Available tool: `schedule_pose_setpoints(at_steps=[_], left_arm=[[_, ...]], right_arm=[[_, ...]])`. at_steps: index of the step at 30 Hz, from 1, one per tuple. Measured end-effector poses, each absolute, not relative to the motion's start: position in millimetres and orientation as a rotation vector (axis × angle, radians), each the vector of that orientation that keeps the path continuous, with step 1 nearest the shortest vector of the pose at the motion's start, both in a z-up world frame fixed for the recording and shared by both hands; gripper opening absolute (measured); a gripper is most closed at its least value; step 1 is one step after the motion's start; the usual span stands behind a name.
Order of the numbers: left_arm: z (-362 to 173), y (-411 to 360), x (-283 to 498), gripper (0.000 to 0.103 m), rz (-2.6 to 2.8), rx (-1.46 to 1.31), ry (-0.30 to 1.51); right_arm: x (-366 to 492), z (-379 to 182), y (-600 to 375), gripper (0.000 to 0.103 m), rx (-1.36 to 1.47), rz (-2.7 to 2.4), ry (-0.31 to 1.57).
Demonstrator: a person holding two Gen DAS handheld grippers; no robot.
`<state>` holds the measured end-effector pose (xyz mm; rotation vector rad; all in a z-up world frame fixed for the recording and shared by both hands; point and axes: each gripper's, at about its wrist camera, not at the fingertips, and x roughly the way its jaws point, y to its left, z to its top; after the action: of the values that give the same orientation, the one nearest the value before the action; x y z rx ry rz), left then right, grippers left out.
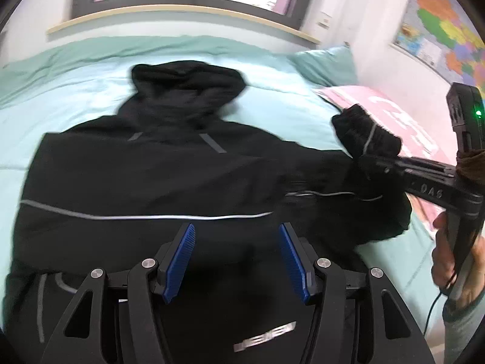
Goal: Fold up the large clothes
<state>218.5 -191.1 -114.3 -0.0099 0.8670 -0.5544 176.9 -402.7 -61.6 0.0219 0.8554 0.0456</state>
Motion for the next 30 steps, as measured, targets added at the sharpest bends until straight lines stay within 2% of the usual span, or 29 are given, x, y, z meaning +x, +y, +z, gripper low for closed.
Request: schedule_pose_setpoints(at_steps=[7, 10, 14, 23, 30], left_arm=[[-129.6, -147.5, 225.8, 0.059, -0.528, -0.069, 0.888], [-139.2, -137.2, 230.7, 0.059, -0.529, -0.082, 0.910], [-150.3, -135.0, 237.7, 0.059, -0.565, -0.105, 0.955], [-154.0, -184.9, 265.1, 0.059, -0.730, -0.199, 1.036], [-176.4, -252.6, 290.2, 0.059, -0.743, -0.251, 1.119]], right_arm=[[218.4, -109.4, -344.5, 0.024, 0.063, 0.133, 0.937], [233.7, -139.9, -331.8, 0.031, 0.097, 0.154, 1.002], [248.4, -176.5, -330.7, 0.052, 0.185, 0.197, 1.076], [198.1, -109.0, -377.3, 0.053, 0.231, 0.202, 0.907], [172.5, -101.0, -430.8, 0.053, 0.229, 0.089, 0.886]])
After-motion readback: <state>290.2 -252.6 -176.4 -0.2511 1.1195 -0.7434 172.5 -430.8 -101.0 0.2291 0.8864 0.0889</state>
